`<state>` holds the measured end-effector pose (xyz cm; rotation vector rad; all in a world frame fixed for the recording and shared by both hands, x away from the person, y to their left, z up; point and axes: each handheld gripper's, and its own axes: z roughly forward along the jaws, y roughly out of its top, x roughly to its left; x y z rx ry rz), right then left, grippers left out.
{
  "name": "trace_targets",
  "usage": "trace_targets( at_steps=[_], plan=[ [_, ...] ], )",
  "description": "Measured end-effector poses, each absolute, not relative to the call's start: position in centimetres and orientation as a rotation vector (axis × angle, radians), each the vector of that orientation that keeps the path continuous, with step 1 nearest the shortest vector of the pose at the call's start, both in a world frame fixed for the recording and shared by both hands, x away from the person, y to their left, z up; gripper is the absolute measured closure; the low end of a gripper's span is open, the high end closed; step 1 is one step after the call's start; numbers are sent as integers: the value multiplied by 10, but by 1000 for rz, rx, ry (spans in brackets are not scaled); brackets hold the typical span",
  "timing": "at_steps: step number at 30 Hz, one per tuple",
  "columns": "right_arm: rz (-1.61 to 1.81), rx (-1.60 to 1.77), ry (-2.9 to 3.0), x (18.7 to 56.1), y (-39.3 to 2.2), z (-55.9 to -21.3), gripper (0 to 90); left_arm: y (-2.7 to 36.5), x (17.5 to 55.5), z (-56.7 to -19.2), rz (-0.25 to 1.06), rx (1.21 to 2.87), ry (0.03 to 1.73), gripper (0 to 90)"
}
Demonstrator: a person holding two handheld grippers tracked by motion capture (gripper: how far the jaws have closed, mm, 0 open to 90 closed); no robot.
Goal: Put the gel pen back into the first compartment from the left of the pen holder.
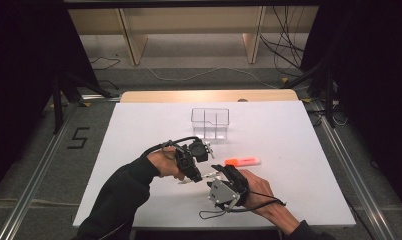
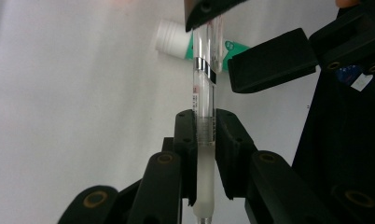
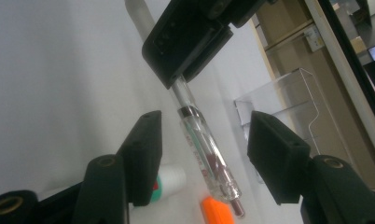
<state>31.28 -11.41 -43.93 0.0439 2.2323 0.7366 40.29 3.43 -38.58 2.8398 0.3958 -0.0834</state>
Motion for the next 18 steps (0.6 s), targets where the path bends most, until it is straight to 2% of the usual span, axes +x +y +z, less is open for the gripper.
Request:
trace_targets(
  at_steps=[18],
  plan=[
    [591, -79, 2166, 305, -104, -449, 619, 33, 401, -385, -87, 2843, 405, 791]
  ],
)
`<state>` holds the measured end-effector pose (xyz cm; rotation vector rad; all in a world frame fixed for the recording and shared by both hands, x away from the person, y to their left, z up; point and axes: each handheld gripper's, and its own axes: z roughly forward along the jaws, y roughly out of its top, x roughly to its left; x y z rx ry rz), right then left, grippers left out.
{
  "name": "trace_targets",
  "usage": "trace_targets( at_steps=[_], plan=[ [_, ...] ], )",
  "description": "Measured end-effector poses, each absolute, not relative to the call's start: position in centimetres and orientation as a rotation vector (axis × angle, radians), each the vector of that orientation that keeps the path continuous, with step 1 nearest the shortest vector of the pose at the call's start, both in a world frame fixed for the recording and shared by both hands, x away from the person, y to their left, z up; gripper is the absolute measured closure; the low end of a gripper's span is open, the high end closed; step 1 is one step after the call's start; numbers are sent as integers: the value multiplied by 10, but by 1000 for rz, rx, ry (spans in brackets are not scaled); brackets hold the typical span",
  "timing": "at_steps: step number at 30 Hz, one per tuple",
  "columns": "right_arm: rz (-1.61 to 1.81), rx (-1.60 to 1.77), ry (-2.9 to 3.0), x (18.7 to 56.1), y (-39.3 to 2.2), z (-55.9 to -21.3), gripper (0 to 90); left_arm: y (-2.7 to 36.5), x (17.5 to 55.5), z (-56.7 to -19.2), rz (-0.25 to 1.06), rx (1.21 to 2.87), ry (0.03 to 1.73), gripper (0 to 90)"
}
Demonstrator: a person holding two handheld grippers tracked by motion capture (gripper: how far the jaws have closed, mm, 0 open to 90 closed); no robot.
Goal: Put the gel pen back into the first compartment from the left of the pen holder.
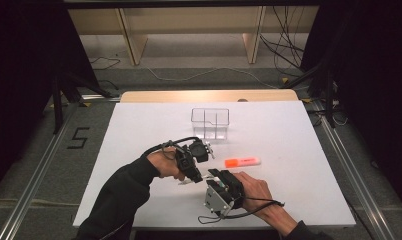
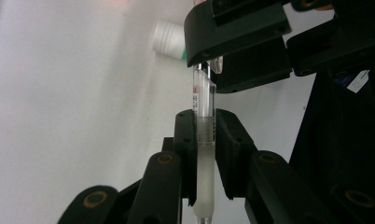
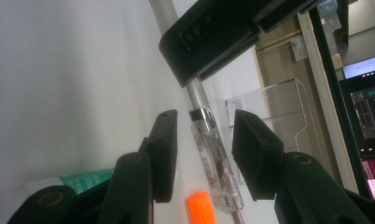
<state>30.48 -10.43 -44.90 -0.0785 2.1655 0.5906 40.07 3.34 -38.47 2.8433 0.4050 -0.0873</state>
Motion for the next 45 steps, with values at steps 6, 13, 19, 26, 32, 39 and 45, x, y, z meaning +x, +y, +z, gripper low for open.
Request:
trace_targets(
  at_steps=[6, 13, 19, 26, 32, 39, 45],
  plan=[
    [554, -123, 2147, 304, -103, -451, 655, 33, 401, -386, -99, 2845, 401, 791],
    [543, -125, 2143, 303, -102, -452, 699, 32, 399, -386, -104, 2843, 397, 790],
    [522, -165, 2131, 303, -102, -453, 728, 31, 399, -386, -104, 2851, 390, 791],
    [487, -202, 2118, 301, -100, -456, 752, 29, 399, -388, -110, 2849, 393, 791],
    [444, -245, 2093, 300, -99, -458, 767, 28, 398, -388, -106, 2854, 408, 790],
    [405, -274, 2082, 300, -98, -460, 780, 27, 398, -389, -111, 2851, 431, 789],
    [387, -296, 2076, 300, -97, -462, 786, 26, 398, -390, -112, 2852, 443, 787]
  ],
)
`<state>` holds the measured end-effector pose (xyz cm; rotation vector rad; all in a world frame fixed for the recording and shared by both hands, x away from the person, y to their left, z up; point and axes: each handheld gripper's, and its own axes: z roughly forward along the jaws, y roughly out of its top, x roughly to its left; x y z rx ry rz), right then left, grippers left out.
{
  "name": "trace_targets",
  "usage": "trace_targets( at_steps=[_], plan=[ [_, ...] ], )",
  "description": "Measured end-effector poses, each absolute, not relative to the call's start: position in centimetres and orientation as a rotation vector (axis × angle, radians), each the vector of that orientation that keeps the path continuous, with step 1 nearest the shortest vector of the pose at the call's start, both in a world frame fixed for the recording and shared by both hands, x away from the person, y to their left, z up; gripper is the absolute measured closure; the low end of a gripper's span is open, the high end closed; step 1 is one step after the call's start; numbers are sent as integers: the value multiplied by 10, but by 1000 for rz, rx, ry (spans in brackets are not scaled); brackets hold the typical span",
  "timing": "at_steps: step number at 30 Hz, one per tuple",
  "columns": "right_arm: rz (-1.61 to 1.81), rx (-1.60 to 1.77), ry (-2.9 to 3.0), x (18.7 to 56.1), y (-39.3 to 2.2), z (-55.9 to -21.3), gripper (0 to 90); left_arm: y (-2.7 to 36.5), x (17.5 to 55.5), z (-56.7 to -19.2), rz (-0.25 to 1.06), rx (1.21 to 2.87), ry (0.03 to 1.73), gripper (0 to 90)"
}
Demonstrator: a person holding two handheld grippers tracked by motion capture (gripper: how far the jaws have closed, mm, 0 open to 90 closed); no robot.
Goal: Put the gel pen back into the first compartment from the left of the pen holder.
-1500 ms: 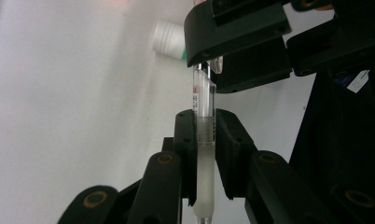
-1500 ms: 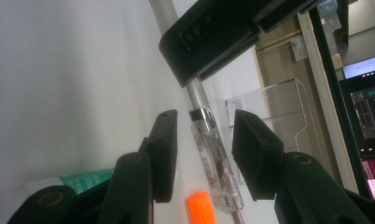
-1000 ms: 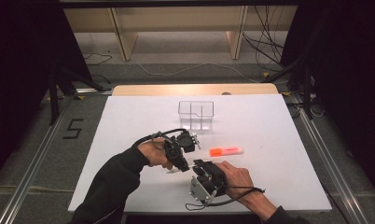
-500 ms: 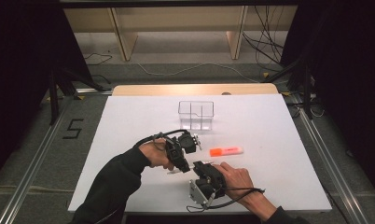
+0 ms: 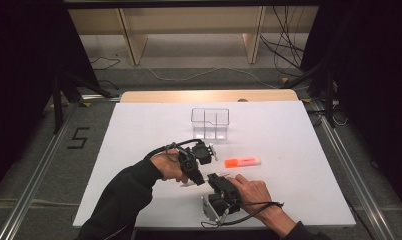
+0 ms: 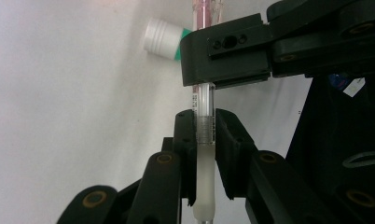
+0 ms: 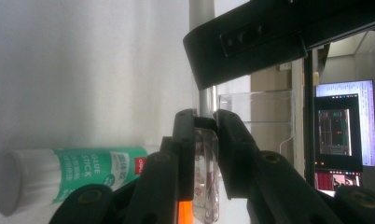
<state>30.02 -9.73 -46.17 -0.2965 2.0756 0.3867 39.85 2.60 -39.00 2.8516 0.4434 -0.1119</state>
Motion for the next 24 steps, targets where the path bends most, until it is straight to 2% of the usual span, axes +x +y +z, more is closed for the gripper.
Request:
trace_targets(
  at_steps=[5, 8, 10, 14, 17, 24],
  plan=[
    [383, -302, 2074, 300, -98, -462, 792, 27, 400, -390, -127, 2832, 456, 777],
    [376, -275, 2089, 300, -100, -463, 795, 28, 401, -388, -131, 2803, 467, 697],
    [377, -287, 2079, 302, -101, -462, 796, 29, 401, -385, -118, 2782, 481, 584],
    [381, -269, 2081, 304, -104, -461, 796, 35, 401, -376, -53, 2710, 535, 446],
    [384, -254, 2083, 305, -108, -460, 796, 46, 401, -369, -26, 2667, 567, 392],
    [421, -172, 2101, 312, -120, -455, 796, 69, 391, -356, 45, 2540, 622, 338]
  ],
)
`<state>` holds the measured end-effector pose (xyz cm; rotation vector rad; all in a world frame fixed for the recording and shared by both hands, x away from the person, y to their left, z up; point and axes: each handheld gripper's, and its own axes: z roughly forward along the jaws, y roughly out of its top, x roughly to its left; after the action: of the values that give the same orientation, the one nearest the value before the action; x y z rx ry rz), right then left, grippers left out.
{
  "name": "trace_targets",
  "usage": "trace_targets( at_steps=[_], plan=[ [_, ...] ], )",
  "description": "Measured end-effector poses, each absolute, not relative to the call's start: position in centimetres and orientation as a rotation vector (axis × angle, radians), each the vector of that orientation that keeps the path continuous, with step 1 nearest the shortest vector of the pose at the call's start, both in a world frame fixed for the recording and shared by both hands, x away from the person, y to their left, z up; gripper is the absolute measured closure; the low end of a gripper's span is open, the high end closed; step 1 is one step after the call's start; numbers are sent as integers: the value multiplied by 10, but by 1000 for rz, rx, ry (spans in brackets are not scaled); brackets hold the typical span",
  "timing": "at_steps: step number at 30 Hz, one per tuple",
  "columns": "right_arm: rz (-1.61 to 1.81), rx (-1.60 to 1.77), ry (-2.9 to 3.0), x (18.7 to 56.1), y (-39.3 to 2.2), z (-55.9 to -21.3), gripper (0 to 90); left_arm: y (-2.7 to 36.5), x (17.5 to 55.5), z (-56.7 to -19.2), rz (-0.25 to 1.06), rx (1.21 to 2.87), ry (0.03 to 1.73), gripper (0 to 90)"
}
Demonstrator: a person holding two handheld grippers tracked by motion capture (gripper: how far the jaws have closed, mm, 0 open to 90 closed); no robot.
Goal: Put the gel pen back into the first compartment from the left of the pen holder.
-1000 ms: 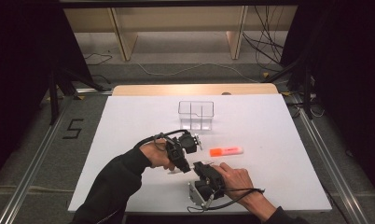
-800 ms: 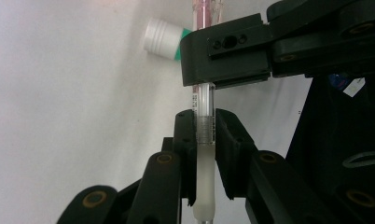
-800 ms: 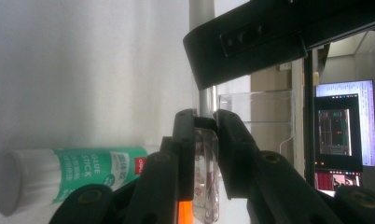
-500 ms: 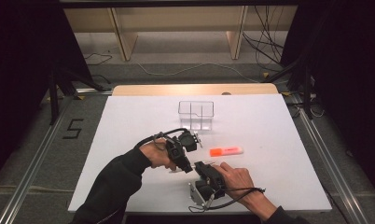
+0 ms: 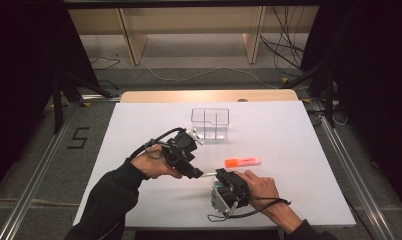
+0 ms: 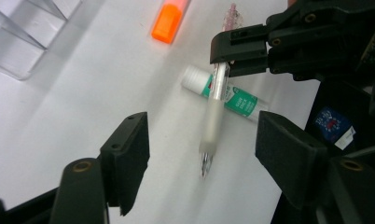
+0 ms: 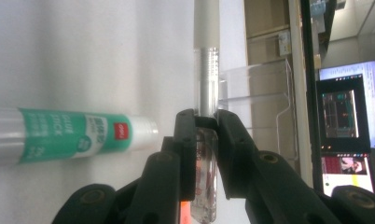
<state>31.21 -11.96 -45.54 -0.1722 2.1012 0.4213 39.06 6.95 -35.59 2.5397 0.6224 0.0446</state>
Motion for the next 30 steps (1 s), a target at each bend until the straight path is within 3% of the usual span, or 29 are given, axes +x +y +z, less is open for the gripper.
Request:
trace_targets(
  at_steps=[13, 30],
  plan=[
    [493, -9, 2133, 334, -141, -443, 796, 100, 373, -364, 186, 2328, 734, 231],
    [860, 364, 2209, 372, -168, -418, 796, 131, 354, -412, 287, 2104, 791, 186]
  ],
)
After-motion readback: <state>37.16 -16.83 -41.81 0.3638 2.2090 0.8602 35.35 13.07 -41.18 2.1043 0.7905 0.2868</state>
